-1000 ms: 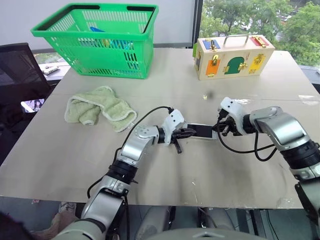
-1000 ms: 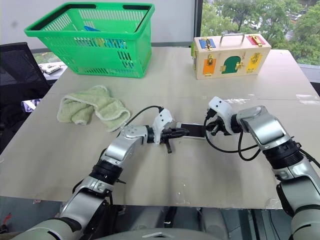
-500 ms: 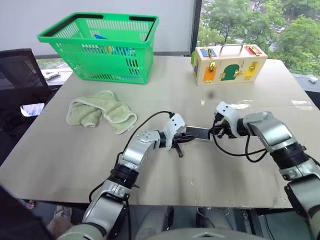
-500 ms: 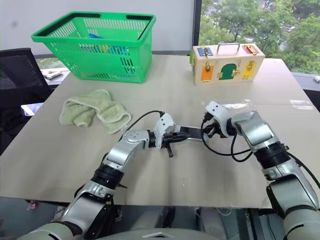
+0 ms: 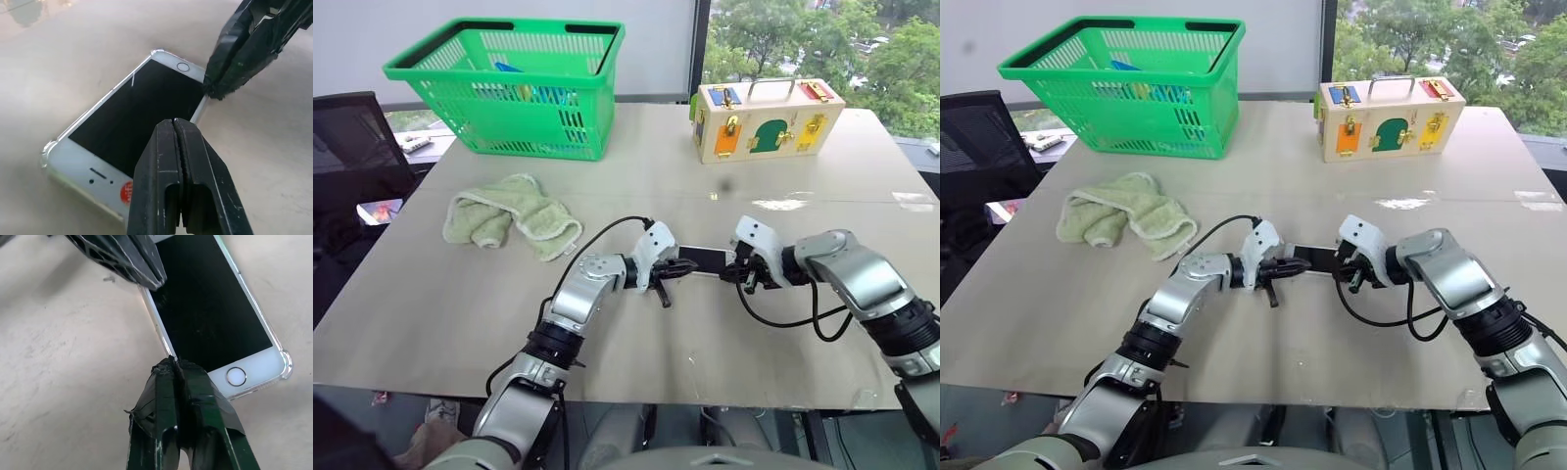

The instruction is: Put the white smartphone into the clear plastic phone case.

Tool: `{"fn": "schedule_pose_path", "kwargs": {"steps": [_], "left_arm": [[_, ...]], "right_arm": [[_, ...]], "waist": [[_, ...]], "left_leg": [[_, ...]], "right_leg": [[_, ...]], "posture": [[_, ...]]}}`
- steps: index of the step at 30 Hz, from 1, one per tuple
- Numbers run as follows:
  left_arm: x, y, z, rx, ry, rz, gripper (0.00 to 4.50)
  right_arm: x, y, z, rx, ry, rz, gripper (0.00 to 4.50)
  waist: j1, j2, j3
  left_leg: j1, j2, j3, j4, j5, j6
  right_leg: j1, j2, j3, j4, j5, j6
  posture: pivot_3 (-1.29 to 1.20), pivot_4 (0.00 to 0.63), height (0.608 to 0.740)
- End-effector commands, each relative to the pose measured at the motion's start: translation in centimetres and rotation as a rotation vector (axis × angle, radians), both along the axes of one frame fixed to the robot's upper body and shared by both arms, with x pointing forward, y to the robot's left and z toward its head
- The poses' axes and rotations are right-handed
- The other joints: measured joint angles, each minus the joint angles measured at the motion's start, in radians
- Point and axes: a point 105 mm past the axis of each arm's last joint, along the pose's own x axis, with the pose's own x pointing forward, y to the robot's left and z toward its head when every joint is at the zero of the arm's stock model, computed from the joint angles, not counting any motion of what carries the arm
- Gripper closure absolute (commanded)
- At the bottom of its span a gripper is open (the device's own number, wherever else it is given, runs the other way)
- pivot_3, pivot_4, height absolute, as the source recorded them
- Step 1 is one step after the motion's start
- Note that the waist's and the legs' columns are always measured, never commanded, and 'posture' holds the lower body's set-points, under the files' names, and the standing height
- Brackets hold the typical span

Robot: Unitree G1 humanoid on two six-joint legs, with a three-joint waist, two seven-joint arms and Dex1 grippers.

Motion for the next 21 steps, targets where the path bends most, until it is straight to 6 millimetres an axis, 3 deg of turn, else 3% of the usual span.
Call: {"fn": "schedule_pose_path", "kwargs": {"steps": [1,5,10,14,17,21], "left_arm": [[0.0,-0.4,0.8,-0.012,-0.031,-0.007,4.5],[0.0,-0.3,0.8,-0.013,-0.03,-0.003,4.5],[0.1,-0.3,0.8,-0.017,-0.033,0.003,4.5],[0.2,-0.2,1.8,-0.076,-0.067,0.022,4.5],[0.3,0.3,3.8,-0.203,-0.086,0.057,4.5],[0.6,1.4,5.1,-0.283,-0.115,0.121,4.5]], "right_arm": [[-1.4,-3.4,-6.6,-0.181,0.215,-0.131,4.46],[-1.1,-3.7,-7.5,-0.181,0.231,-0.181,4.46],[-0.3,-3.2,-6.9,-0.07,0.221,-0.284,4.46],[1.7,-0.9,-3.5,0.181,0.053,-0.307,4.46],[0.6,1.5,1.1,0.455,-0.182,-0.179,4.46],[0.0,1.3,3.7,0.558,-0.339,-0.206,4.46]], "waist": [[-0.002,-0.002,-0.001],[-0.003,-0.007,-0.007],[-0.003,-0.011,-0.01],[-0.003,-0.005,-0.006],[0.0,0.0,0.001],[-0.008,0.008,0.01]], "left_leg": [[0.0,0.0,0.0,0.0,0.0,0.0],[0.002,0.0,-0.001,0.0,0.0,0.0],[0.003,0.0,-0.001,0.0,0.0,0.0],[0.002,0.0,-0.002,0.0,0.0,0.0],[-0.003,0.0,-0.002,-0.001,0.0,0.0],[-0.015,0.0,-0.001,-0.002,0.002,0.002]], "right_leg": [[0.0,0.0,0.0,0.0,0.0,0.0],[0.002,0.0,0.0,0.0,0.0,0.0],[0.004,0.0,0.0,-0.001,0.0,0.0],[0.002,0.0,0.0,-0.001,0.0,0.0],[-0.004,0.0,-0.001,-0.001,0.0,0.0],[-0.017,0.0,0.0,0.002,0.005,-0.002]], "posture": [[0.0,0.15,0.74],[0.0,0.15,0.74],[0.0,0.15,0.74],[0.0,0.15,0.74],[0.0,0.15,0.74],[0.0,0.15,0.74]]}}
